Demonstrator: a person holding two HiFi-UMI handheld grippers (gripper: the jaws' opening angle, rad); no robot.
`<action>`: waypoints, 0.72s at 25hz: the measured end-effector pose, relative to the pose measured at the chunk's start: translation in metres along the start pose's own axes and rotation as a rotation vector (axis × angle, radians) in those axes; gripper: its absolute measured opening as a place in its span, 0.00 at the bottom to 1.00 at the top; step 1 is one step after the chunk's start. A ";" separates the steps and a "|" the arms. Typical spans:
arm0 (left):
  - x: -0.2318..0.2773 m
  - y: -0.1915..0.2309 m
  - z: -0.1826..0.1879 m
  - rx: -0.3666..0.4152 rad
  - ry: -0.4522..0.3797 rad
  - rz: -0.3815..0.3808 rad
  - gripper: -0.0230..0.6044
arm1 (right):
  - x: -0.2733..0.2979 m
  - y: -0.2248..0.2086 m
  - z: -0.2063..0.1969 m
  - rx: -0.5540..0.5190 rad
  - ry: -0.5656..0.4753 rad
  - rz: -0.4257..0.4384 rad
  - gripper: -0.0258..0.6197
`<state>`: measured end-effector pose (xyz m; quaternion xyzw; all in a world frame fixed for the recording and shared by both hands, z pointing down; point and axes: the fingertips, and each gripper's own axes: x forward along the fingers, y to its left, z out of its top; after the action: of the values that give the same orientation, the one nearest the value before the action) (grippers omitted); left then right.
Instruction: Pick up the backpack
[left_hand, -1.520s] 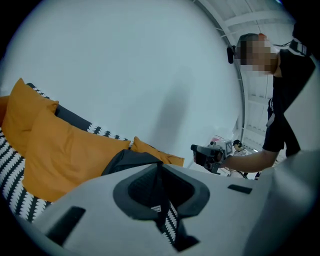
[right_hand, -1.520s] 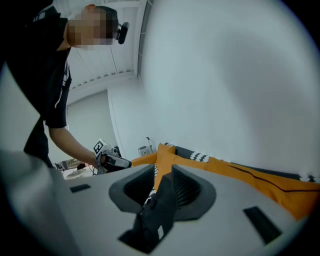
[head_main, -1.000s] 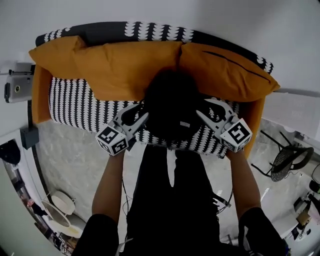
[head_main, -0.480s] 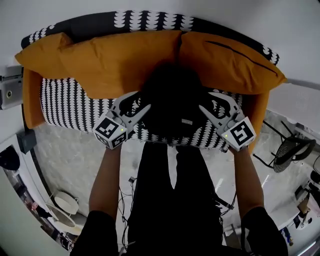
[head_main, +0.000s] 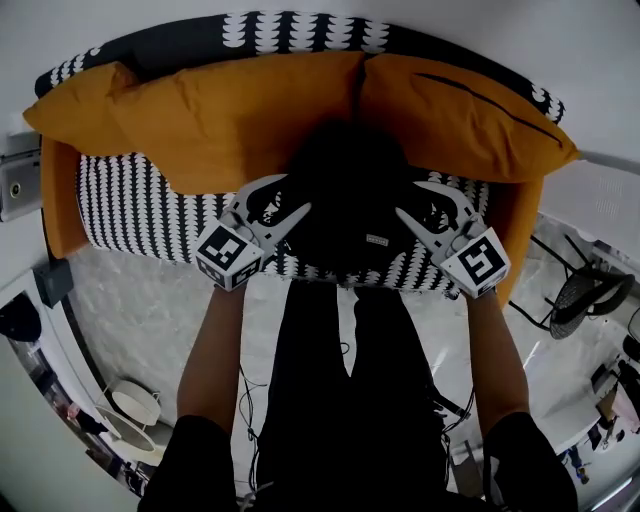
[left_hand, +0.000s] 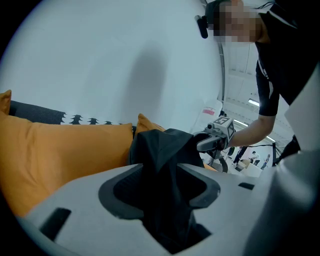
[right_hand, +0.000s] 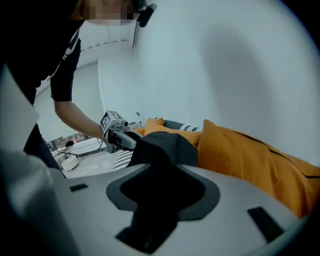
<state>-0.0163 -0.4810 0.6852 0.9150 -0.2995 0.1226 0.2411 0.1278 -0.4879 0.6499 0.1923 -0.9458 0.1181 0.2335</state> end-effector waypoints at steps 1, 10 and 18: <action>0.001 0.000 -0.001 0.003 0.003 -0.002 0.35 | 0.001 0.000 -0.001 0.002 0.000 -0.001 0.27; 0.006 0.001 0.001 0.017 0.001 -0.004 0.34 | 0.007 -0.001 -0.004 0.013 0.003 -0.006 0.27; 0.011 -0.001 0.000 0.022 0.006 -0.010 0.29 | 0.006 -0.001 -0.003 0.017 -0.009 -0.009 0.24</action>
<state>-0.0073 -0.4860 0.6885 0.9187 -0.2927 0.1274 0.2326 0.1244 -0.4897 0.6559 0.1991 -0.9450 0.1242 0.2280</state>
